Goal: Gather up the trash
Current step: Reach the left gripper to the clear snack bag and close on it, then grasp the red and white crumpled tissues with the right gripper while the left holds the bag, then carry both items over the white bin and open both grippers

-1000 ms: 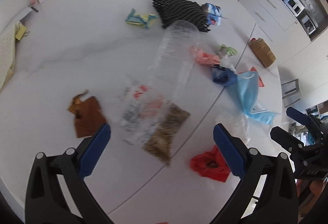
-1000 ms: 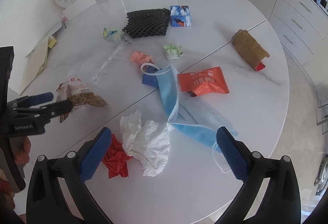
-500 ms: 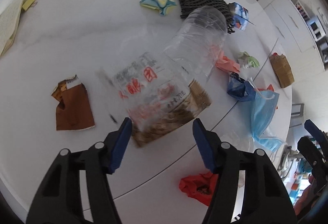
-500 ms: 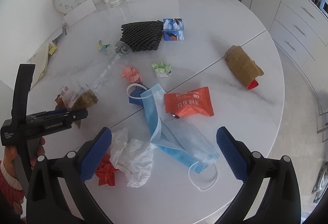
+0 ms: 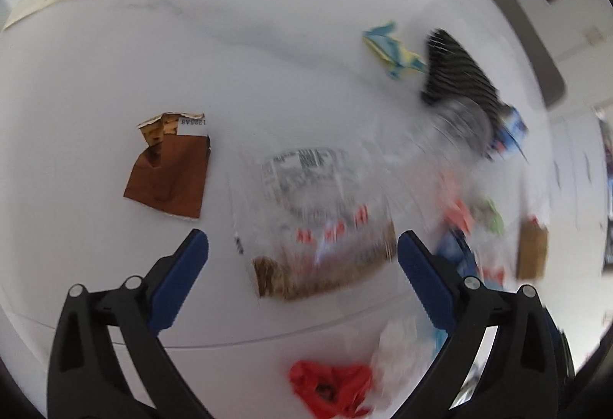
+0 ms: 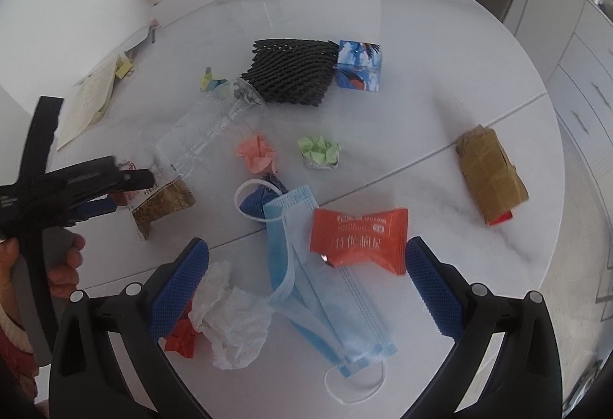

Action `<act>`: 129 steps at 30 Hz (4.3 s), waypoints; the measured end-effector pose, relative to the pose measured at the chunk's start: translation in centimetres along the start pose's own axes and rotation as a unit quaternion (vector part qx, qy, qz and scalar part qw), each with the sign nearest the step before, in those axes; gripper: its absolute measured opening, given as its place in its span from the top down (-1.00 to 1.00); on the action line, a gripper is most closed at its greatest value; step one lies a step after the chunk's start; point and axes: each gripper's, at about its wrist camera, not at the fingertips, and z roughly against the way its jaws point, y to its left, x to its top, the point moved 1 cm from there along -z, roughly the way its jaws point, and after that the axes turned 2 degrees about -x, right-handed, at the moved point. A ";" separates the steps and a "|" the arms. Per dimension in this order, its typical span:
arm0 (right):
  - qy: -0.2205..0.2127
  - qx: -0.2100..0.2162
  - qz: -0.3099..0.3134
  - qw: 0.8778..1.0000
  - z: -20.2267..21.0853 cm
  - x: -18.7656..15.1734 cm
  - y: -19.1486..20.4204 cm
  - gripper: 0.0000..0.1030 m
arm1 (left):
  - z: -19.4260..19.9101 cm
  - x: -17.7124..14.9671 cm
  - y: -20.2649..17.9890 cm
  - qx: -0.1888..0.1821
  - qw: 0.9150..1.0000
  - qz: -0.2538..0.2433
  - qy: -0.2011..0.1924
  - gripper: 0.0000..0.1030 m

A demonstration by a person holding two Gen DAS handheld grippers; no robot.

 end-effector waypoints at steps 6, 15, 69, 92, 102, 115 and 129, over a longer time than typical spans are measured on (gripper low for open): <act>0.008 0.022 0.025 0.999 -1.2 1.3 -0.4 -0.97 | -1.4 0.5 -1.6 0.028 1.000 0.006 -0.007 -0.77; 0.014 0.036 0.027 0.999 -1.7 1.3 -1.5 -0.97 | -1.3 0.8 -3.3 0.044 0.998 -0.032 -0.011 0.00; -0.012 0.034 -0.038 0.999 0.1 -9.5 12.8 0.21 | 12.1 -7.1 3.3 -0.028 0.945 -0.322 -0.044 0.33; -0.023 -0.143 -0.136 0.980 12.9 -21.1 -5.7 0.19 | 10.7 -23.0 -13.5 -0.149 0.840 -0.520 0.039 0.30; 0.011 -0.132 -0.124 0.983 13.6 -26.3 -19.1 0.16 | 0.4 -33.7 -25.9 -0.152 0.843 -0.501 0.120 0.17; 0.030 -0.049 -0.071 0.996 10.5 -26.2 -22.0 0.11 | 0.4 -33.6 -26.8 -0.077 0.890 -0.444 0.066 -0.57; 0.071 -0.019 -0.004 0.997 4.8 -25.5 -20.1 -0.76 | 7.0 -31.6 -24.3 -0.049 0.923 -0.383 -0.005 -0.74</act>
